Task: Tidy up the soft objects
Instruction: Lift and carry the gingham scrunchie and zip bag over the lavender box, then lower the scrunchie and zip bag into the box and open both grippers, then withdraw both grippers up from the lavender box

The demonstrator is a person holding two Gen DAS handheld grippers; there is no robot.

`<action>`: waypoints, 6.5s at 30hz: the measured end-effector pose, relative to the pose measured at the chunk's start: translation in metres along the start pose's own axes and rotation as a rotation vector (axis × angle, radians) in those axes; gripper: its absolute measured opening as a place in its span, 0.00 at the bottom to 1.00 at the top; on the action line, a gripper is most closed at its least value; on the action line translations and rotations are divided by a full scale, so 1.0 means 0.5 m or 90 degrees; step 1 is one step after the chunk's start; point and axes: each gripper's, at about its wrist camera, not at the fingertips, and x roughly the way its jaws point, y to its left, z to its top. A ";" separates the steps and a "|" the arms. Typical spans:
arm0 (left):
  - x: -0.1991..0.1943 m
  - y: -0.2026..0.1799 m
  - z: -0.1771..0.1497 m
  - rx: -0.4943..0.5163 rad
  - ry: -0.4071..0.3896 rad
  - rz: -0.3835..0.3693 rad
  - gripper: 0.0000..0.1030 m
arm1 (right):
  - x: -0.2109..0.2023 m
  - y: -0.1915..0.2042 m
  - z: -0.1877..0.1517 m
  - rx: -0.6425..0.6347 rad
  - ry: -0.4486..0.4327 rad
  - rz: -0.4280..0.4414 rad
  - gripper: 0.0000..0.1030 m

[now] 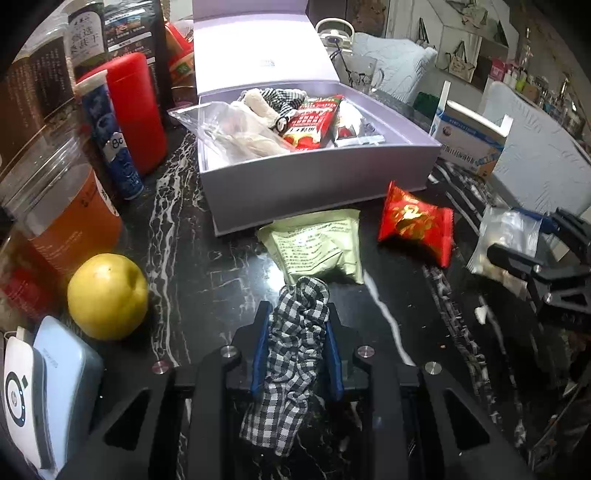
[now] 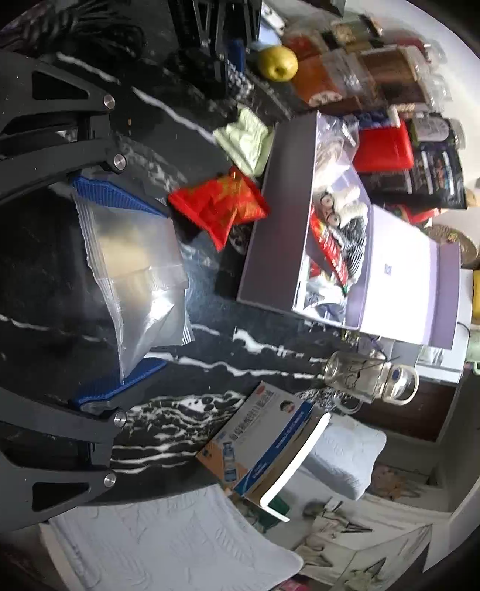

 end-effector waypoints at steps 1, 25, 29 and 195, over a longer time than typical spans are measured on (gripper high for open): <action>-0.004 0.001 0.001 -0.004 -0.002 -0.008 0.26 | -0.006 0.000 0.000 0.005 -0.004 0.007 0.73; -0.157 -0.023 0.007 0.003 -0.129 -0.045 0.26 | -0.122 0.046 -0.021 0.058 -0.062 0.068 0.73; -0.182 -0.032 0.031 0.021 -0.153 -0.040 0.26 | -0.144 0.042 -0.006 0.063 -0.080 0.071 0.73; -0.154 -0.003 0.405 0.012 -0.272 0.103 0.95 | -0.090 -0.056 0.390 0.063 -0.201 0.013 0.85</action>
